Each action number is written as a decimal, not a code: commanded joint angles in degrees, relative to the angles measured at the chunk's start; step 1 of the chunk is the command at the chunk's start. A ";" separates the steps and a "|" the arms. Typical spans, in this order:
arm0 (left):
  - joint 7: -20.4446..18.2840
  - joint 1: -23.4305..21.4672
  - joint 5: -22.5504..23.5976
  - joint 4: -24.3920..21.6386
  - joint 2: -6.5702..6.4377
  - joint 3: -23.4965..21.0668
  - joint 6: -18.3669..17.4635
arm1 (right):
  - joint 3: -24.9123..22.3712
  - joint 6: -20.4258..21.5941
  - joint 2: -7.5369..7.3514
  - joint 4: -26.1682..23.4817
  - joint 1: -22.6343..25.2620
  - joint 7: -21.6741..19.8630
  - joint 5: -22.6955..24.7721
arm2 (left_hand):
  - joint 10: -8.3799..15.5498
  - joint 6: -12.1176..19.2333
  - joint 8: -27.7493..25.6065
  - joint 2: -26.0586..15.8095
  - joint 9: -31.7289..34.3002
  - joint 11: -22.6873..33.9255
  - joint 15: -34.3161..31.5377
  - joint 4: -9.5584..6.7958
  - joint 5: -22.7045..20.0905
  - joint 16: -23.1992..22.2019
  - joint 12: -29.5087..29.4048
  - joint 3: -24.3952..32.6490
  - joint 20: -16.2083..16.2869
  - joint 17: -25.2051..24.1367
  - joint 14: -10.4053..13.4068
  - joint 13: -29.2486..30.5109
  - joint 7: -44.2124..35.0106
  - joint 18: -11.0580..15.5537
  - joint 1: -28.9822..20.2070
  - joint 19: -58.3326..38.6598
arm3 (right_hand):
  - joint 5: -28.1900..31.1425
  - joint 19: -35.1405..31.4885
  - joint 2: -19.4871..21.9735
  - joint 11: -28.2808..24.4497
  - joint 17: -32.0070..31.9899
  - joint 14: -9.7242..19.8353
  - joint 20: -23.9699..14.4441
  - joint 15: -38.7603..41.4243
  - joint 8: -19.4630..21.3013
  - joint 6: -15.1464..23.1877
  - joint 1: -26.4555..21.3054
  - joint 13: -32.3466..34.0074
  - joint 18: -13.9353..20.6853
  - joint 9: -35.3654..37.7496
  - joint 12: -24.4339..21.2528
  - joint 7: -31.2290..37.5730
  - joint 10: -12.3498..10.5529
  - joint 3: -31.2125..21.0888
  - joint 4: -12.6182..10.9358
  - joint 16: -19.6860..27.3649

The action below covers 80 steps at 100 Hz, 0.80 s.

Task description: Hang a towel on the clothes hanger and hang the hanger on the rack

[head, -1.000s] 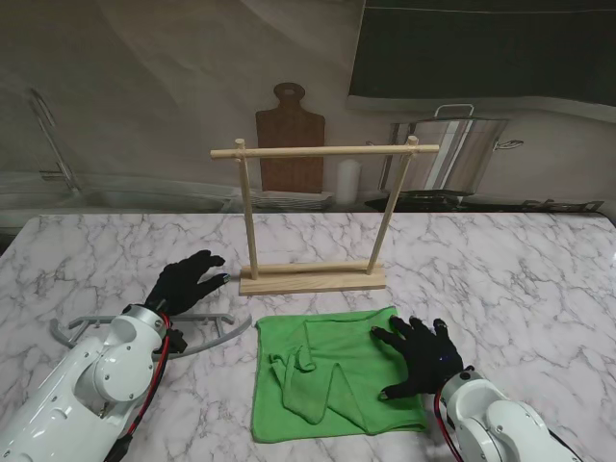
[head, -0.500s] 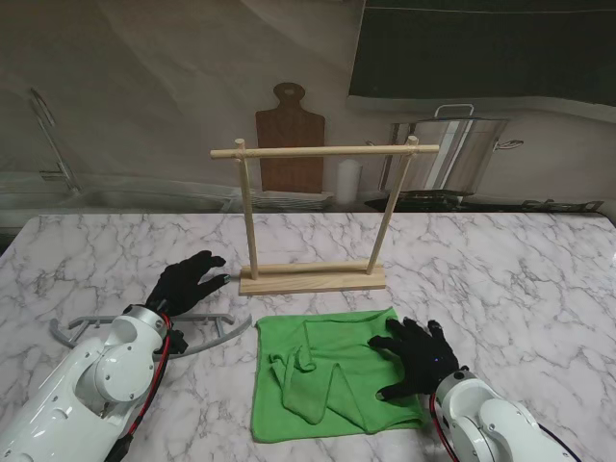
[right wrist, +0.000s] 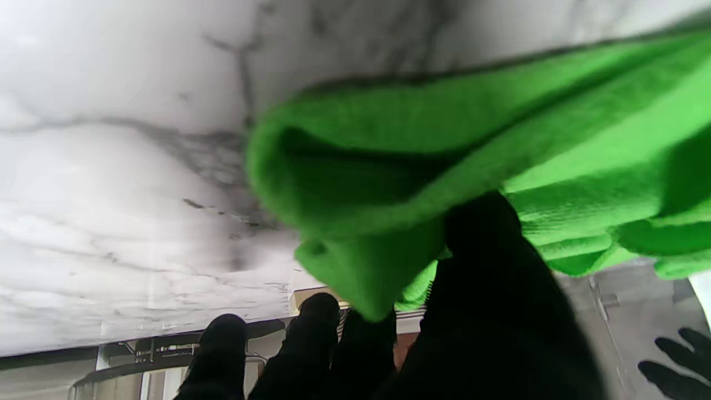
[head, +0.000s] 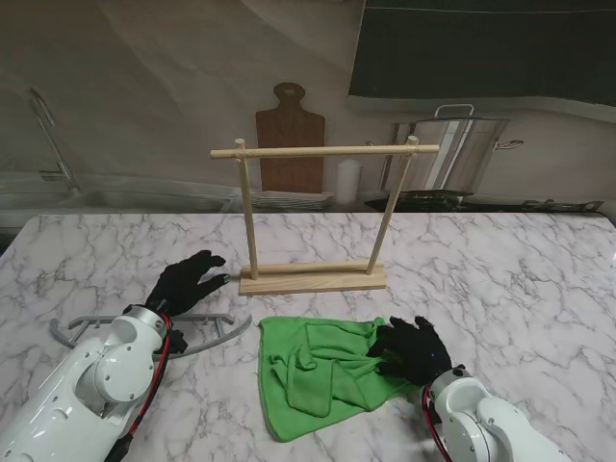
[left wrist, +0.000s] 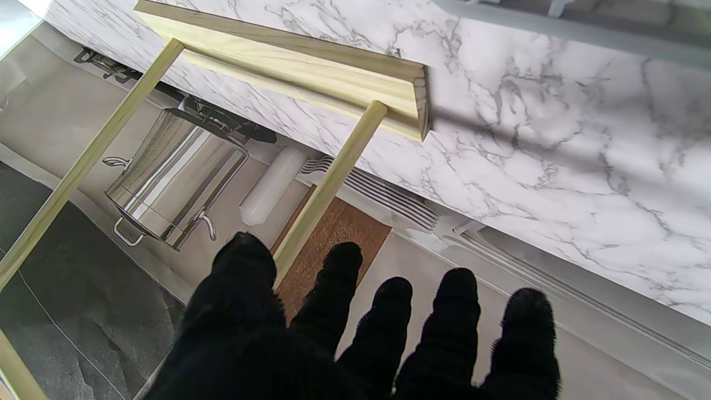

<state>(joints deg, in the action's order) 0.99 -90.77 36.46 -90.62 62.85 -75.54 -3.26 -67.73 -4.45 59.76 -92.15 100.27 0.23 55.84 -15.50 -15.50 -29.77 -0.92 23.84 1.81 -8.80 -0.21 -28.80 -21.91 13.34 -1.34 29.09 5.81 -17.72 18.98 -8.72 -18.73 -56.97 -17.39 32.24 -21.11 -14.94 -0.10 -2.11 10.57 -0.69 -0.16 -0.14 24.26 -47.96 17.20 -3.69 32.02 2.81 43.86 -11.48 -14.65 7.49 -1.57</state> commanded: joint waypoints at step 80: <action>0.57 -0.48 -0.09 -0.10 0.34 -0.99 -1.74 | -3.01 5.44 2.00 -1.09 3.62 9.37 -0.97 | 0.43 0.42 0.84 -4.26 -2.48 0.27 -0.23 1.25 3.17 -0.26 0.96 -0.76 2.11 0.32 1.12 -1.09 1.09 0.44 0.60 6.29 | 10.36 -45.61 -3.19 -67.78 32.98 -11.61 -16.90 50.13 26.44 -17.58 4.03 56.36 -11.22 36.24 39.62 18.91 14.56 -28.46 5.29 -33.15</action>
<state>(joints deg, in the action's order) 2.34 -91.10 36.40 -90.60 63.07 -76.54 -4.76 -69.89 0.65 61.90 -92.04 103.16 9.91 54.74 -15.50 -15.48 -29.76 -1.53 23.83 1.81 -8.89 -0.21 -27.09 -21.91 13.86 -1.33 30.01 5.88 -17.72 18.98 -8.68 -18.73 -56.36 -17.39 37.83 -63.51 -22.02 -62.02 29.20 -2.75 -15.41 44.20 24.39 3.49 -39.84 67.68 -12.85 66.88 39.99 53.76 2.15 -42.92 13.48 -31.77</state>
